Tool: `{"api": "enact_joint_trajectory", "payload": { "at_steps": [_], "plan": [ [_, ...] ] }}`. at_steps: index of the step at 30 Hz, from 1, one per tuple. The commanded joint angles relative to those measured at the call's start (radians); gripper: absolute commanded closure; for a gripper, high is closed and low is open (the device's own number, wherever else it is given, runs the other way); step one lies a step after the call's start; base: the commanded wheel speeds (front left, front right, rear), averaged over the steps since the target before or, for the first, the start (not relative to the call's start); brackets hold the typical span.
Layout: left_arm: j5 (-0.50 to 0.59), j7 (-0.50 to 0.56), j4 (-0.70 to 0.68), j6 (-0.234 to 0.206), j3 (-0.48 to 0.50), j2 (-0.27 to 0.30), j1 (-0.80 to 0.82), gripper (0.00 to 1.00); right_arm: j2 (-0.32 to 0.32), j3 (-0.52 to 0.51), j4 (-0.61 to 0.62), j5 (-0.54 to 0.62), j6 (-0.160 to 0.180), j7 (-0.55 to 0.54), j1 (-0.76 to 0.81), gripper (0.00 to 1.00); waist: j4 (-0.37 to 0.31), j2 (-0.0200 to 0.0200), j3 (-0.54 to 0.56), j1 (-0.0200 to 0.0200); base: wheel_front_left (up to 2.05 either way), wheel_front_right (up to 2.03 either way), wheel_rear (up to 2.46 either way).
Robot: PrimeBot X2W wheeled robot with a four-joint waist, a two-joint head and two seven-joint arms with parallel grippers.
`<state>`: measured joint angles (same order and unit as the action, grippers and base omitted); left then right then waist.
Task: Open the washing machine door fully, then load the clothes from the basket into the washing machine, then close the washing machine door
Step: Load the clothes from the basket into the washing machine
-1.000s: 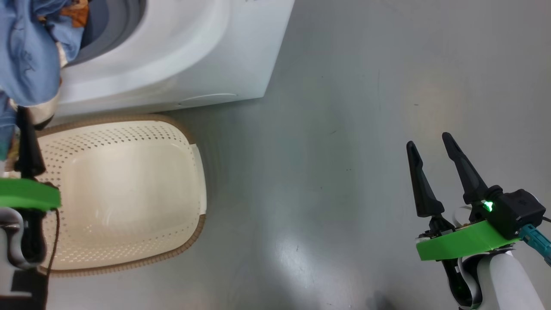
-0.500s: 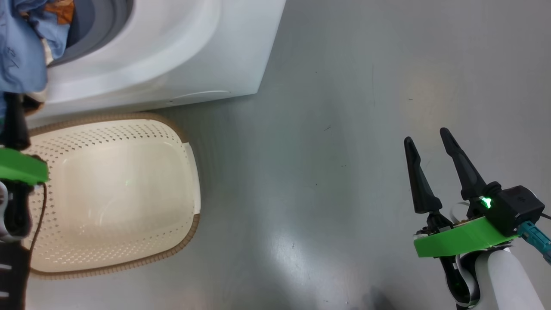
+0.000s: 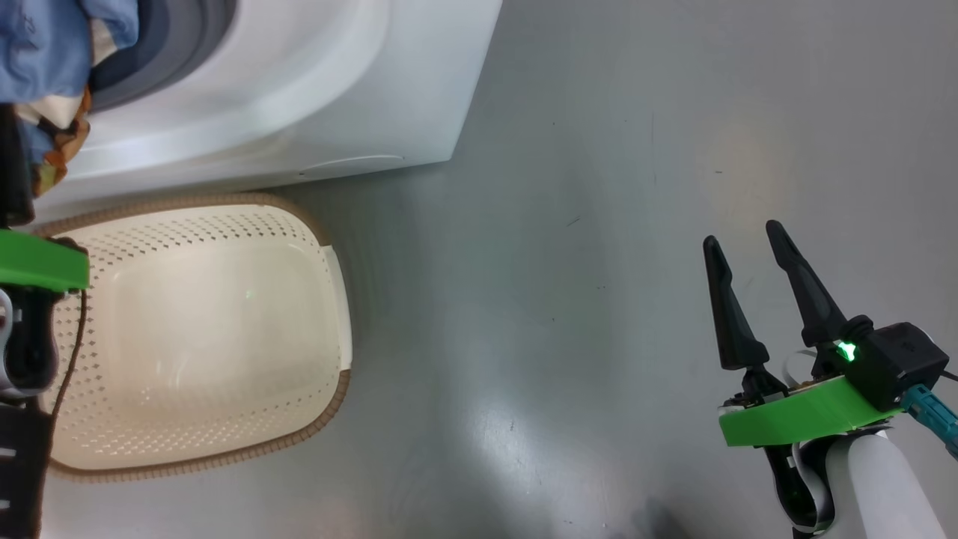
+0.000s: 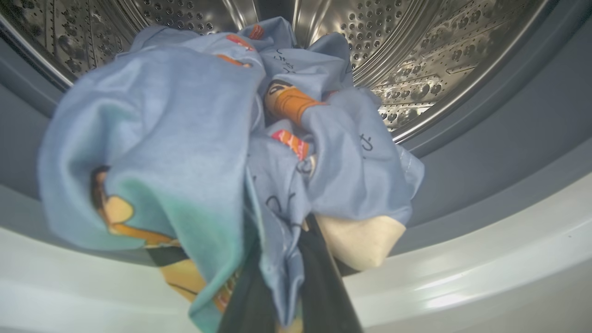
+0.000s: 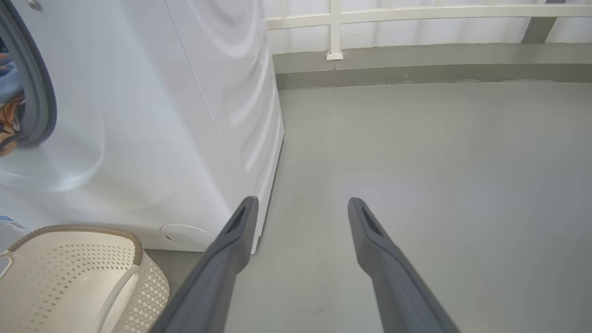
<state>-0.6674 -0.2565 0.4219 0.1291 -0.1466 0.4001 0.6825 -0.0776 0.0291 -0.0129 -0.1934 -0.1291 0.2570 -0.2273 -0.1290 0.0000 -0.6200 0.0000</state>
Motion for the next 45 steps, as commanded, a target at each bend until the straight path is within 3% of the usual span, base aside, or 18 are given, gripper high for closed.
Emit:
{"api": "enact_joint_trajectory", "payload": {
  "at_steps": [1,10,18,24,35,36,38,39,40,45],
  "plan": [
    [-0.01,-0.005,-0.023,0.002,0.03,0.061,0.027,1.0,0.001,0.025,0.024,0.002,-0.002,0.005,0.005,0.0,-0.001,0.0,-0.002,0.0,0.0,0.0,0.0],
    [-0.012,-0.005,0.072,0.002,-0.045,0.111,0.206,1.0,0.005,0.047,0.018,-0.002,-0.002,0.005,0.001,0.0,-0.028,0.0,-0.008,0.0,0.0,0.0,0.0],
    [0.019,-0.005,0.283,0.002,-0.166,0.158,0.427,1.0,0.012,0.077,0.012,-0.009,-0.002,0.005,0.001,0.0,-0.072,0.0,-0.012,0.0,0.0,0.0,0.0],
    [0.085,-0.005,0.36,0.002,-0.142,0.149,0.514,1.0,0.016,0.096,0.013,-0.011,-0.002,0.005,-0.002,0.0,-0.106,0.0,-0.02,0.0,0.0,0.0,0.0],
    [0.098,-0.005,0.543,0.002,-0.246,0.133,0.573,1.0,0.014,0.107,0.012,-0.009,-0.002,0.005,0.012,0.0,-0.122,0.0,-0.021,0.0,0.0,0.0,0.0],
    [0.093,-0.005,0.553,0.002,-0.252,0.13,0.579,0.91,0.014,0.107,0.012,-0.009,-0.002,0.005,0.012,0.0,-0.12,0.0,-0.021,0.0,0.0,0.0,0.0],
    [0.088,-0.005,0.569,0.002,-0.266,0.128,0.586,0.49,0.014,0.107,0.011,-0.008,-0.002,0.005,0.01,0.0,-0.115,0.0,-0.02,0.0,0.0,0.0,0.0],
    [0.083,-0.005,0.574,0.002,-0.271,0.127,0.588,0.09,0.014,0.107,0.01,-0.007,-0.002,0.005,0.009,0.0,-0.113,0.0,-0.017,0.0,0.0,0.0,0.0],
    [0.077,-0.005,0.576,0.002,-0.273,0.127,0.588,0.0,0.014,0.107,0.01,-0.007,-0.002,0.005,0.008,0.0,-0.111,0.0,-0.015,0.0,0.0,0.0,0.0],
    [0.045,-0.005,0.579,0.002,-0.273,0.125,0.575,0.0,0.015,0.106,0.008,-0.007,-0.002,0.005,0.005,0.0,-0.1,0.0,-0.002,0.0,0.0,0.0,0.0]
  ]
}}
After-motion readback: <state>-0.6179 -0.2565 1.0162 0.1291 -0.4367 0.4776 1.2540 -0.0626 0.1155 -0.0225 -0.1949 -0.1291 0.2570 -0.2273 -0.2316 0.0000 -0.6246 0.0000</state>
